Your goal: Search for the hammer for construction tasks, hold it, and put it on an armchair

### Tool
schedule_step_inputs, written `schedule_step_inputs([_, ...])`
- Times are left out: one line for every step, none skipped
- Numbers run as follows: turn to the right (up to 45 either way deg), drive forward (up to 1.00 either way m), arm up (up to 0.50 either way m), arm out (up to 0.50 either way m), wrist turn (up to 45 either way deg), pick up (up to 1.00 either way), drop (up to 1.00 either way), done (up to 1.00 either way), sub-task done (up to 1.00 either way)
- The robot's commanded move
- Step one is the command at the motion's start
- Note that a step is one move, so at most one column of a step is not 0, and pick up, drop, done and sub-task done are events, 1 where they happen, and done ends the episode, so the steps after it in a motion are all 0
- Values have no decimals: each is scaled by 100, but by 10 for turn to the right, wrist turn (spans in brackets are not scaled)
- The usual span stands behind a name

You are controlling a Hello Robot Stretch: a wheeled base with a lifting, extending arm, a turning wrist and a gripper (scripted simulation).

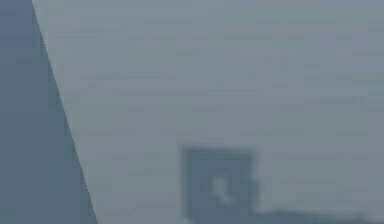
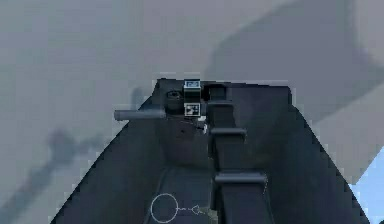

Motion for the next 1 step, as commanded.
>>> schedule_step_inputs([0,0,-26,0,0,0,0,0,0])
